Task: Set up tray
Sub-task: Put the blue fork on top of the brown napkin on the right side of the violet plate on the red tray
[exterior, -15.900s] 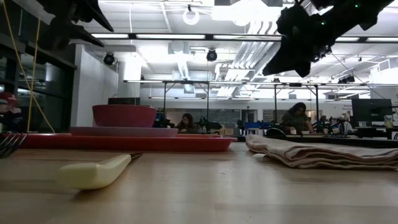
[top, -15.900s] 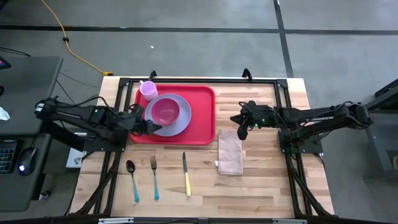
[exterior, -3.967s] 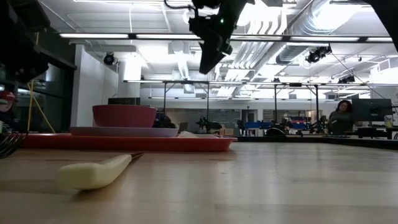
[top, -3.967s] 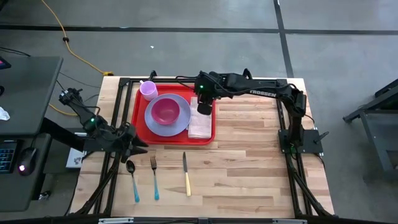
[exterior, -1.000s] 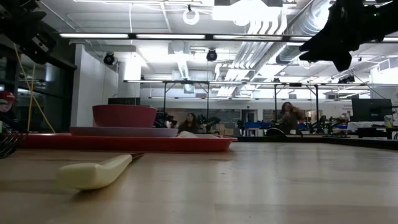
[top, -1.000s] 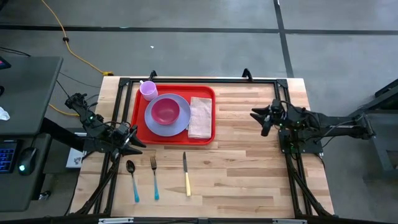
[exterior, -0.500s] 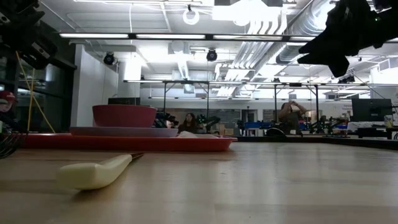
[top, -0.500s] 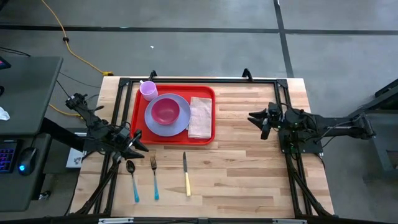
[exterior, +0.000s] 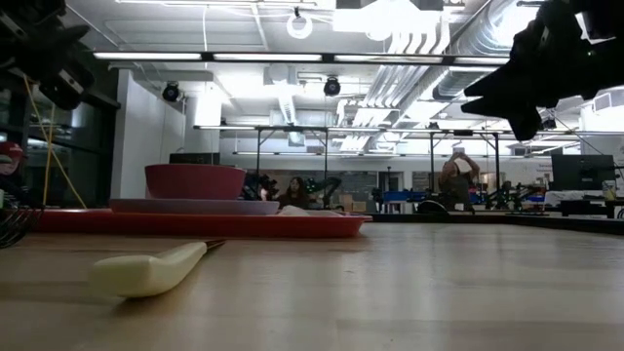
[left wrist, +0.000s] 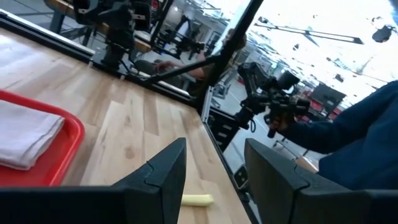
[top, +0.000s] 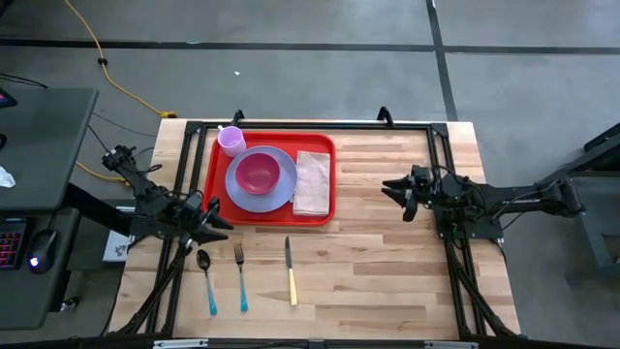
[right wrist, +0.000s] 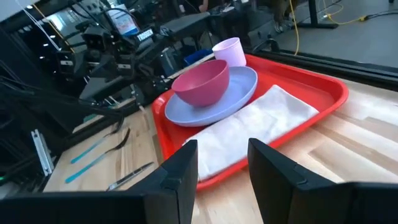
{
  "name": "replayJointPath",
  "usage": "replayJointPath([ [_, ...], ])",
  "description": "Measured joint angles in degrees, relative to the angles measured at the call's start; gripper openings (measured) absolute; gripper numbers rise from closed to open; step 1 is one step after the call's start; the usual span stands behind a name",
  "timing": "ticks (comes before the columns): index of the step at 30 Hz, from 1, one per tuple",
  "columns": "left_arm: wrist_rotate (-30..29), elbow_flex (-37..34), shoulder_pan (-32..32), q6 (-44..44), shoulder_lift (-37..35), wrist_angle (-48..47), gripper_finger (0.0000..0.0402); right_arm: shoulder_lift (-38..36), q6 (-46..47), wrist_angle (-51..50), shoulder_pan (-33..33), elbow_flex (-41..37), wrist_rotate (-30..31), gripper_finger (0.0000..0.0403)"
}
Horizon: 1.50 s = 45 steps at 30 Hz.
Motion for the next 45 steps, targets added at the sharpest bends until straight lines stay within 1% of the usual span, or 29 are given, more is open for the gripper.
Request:
replayJointPath([
  [3,0.0,0.3,0.0,-0.9,0.0,-0.4,0.0193,0.0,0.0,0.0,0.0,-0.1,0.0,0.0119],
  [6,2.2,1.0,0.0,-3.5,0.0,-1.3,0.0193,0.0,-0.2,-0.2,0.0,-0.1,0.0,0.0118],
  [9,5.9,1.0,0.0,-9.3,0.0,-3.1,0.0193,0.0,0.0,-1.6,0.0,-0.1,0.0,0.0118],
  [14,11.8,1.1,0.0,-22.0,1.3,-6.0,0.0193,0.0,1.4,-3.8,0.0,-0.1,0.0,0.0119],
  [20,17.4,1.1,0.0,-30.1,3.9,-6.0,0.0193,0.0,1.5,-4.0,0.0,-0.1,0.0,0.0119],
  [23,17.9,1.1,0.0,-33.5,5.0,-5.8,0.0193,0.0,1.5,-4.0,0.0,-0.1,0.2,0.0119],
  [28,19.1,1.3,0.0,-35.3,7.9,-2.7,0.0193,0.0,1.7,-4.0,0.0,-0.1,0.3,0.0118],
  [34,21.8,3.8,0.0,-39.1,13.5,-1.3,0.0193,0.0,1.6,-4.0,0.0,-0.1,0.7,0.0118],
  [38,22.2,6.2,0.0,-40.3,18.2,-0.6,0.0193,0.0,1.5,-4.0,0.0,-0.1,0.8,0.0119],
  [45,23.5,8.9,0.0,-48.5,28.5,-0.6,0.0193,0.0,1.1,-4.0,0.0,-0.1,0.8,0.0118],
])
